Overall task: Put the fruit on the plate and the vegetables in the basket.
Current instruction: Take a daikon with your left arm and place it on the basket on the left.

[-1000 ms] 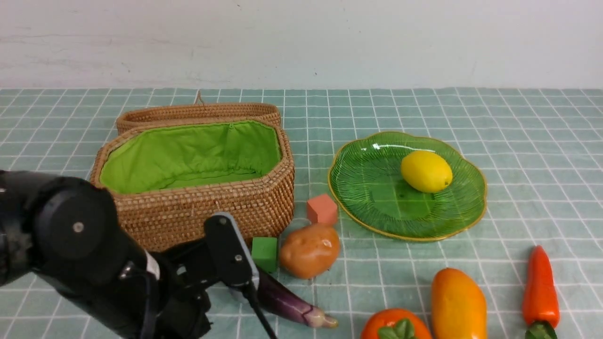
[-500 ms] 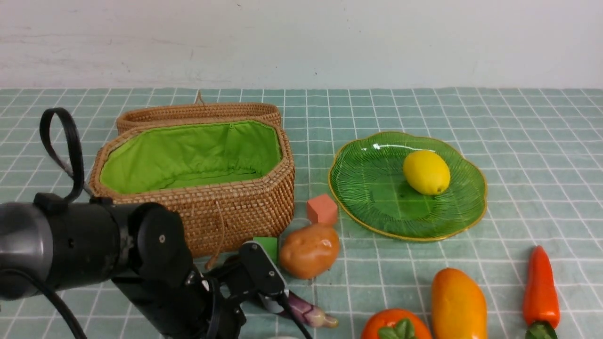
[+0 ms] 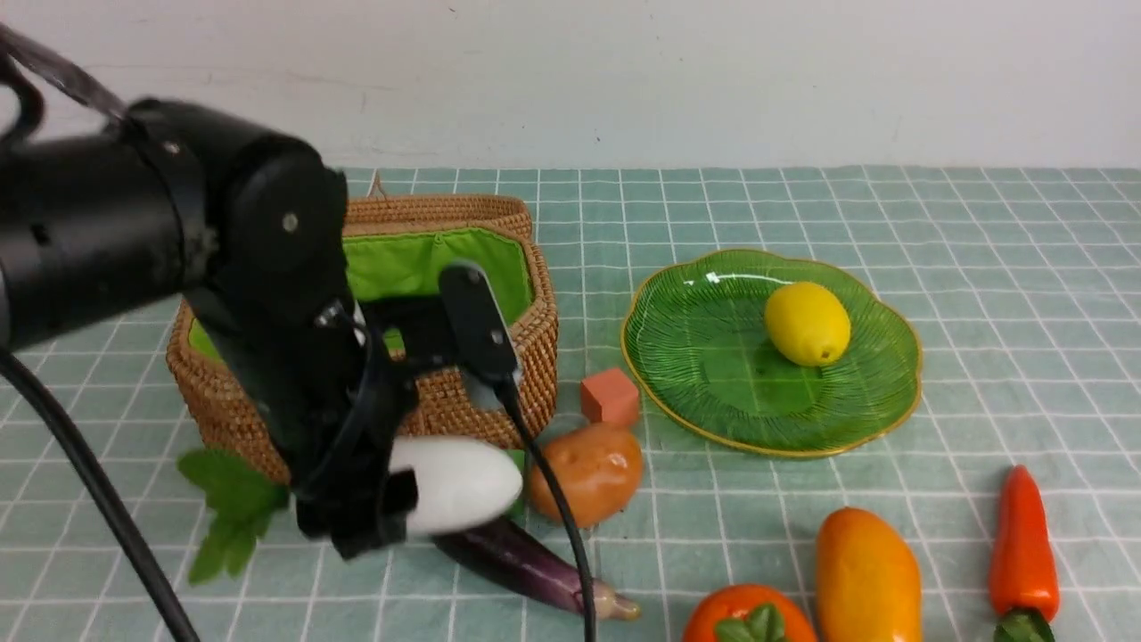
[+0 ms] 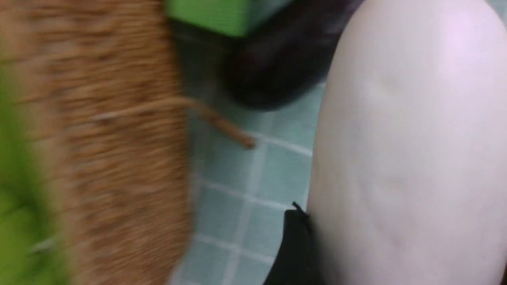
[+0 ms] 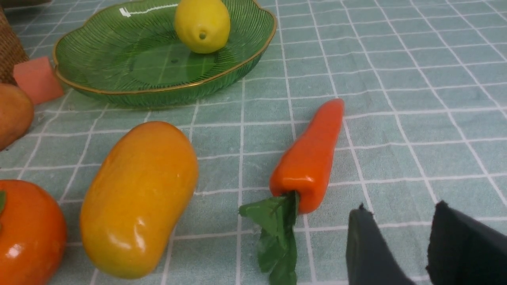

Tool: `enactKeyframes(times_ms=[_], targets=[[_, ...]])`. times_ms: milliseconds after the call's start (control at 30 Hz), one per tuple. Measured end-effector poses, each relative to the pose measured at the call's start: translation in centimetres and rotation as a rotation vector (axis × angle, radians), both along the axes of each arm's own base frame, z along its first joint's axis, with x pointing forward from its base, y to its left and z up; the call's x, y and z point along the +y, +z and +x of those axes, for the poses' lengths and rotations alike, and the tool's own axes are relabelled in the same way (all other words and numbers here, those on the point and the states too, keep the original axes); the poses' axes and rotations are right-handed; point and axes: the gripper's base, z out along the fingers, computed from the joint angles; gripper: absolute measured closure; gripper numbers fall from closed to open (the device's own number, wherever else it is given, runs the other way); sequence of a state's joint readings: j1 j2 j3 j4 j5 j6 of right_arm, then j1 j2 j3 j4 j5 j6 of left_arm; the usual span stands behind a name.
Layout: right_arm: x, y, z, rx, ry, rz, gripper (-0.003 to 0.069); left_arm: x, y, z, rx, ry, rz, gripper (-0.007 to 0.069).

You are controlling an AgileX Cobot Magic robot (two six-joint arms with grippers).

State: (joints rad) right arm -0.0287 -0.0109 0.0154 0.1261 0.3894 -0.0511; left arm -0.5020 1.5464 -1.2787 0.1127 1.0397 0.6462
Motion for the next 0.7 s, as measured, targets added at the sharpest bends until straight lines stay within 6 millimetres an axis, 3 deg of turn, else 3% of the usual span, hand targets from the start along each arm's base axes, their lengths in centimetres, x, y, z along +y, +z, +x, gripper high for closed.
enactKeyframes(times_ms=[167,300,400,467,533,567,600,700], targets=[[0.0,0.0,0.0,0.000,0.000,0.000,0.0419,3.3,3.6,4.3,-0.396,0.110,-0.020,0.0096],[0.0,0.0,0.0,0.000,0.000,0.000,0.0419,5.0,3.6,7.4,-0.574,0.169,-0.090,0.0096],[0.0,0.0,0.0,0.000,0.000,0.000,0.0419,5.2,2.4,8.6,-0.581,0.162,-0.075,0.0096],[0.0,0.0,0.0,0.000,0.000,0.000,0.0419,5.0,0.4,9.5,-0.533,0.163,-0.059,0.0096],[0.0,0.0,0.0,0.000,0.000,0.000,0.0419,4.8,-0.7,9.8,-0.493,0.182,-0.073,0.0056],[0.0,0.0,0.0,0.000,0.000,0.000,0.0419,4.8,-0.7,9.8,-0.489,0.184,-0.073,0.0049],[0.0,0.0,0.0,0.000,0.000,0.000,0.0419,4.7,-1.1,9.8,-0.458,0.203,-0.085,-0.0010],[0.0,0.0,0.0,0.000,0.000,0.000,0.0419,4.8,-0.9,9.4,-0.440,0.223,-0.097,-0.0043]])
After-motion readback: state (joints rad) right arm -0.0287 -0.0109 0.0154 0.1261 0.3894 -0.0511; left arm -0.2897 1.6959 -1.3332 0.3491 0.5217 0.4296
